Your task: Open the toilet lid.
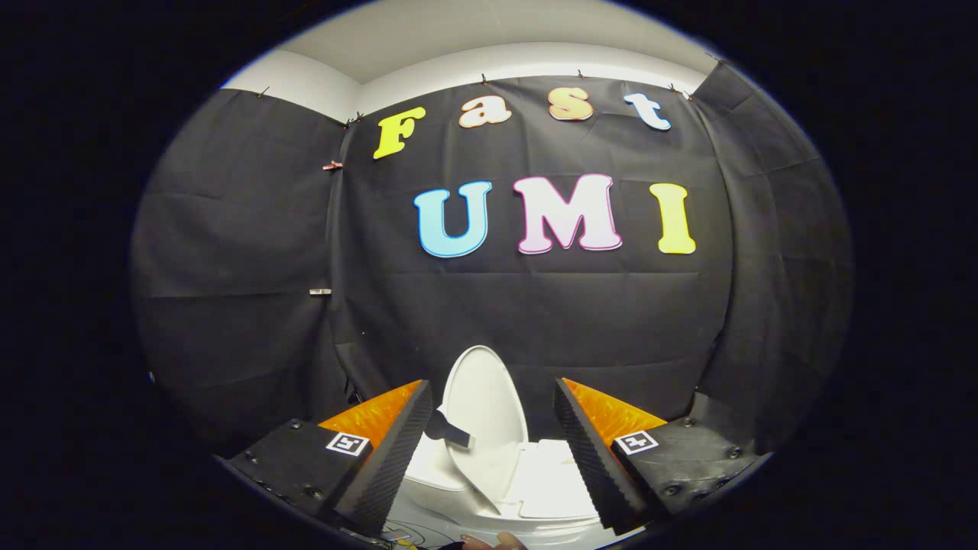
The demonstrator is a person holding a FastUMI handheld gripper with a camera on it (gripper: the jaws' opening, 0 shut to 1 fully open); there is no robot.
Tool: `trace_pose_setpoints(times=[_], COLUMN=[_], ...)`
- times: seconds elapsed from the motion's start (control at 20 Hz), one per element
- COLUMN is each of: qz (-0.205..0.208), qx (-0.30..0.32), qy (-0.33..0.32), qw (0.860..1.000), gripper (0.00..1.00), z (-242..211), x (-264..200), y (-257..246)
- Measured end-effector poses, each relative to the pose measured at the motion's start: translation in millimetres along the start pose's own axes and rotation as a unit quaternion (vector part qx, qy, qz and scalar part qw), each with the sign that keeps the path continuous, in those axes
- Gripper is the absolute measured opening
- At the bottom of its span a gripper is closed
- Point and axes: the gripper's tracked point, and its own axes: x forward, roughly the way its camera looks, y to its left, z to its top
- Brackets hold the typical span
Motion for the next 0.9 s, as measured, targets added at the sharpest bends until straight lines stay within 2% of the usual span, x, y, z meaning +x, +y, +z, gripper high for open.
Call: trace_pose_setpoints(times=[0.25, 0.6, 0.9], qz=[-0.022, -0.056, -0.05], qx=[0.01, -0.004, 0.013], qy=[-0.034, -0.037, -0.058], qw=[0.999, 0.998, 0.997], gripper=[1.0, 1.0, 1.0], z=[40, 57, 71], x=[-49, -108, -148], y=[-37, -80, -90])
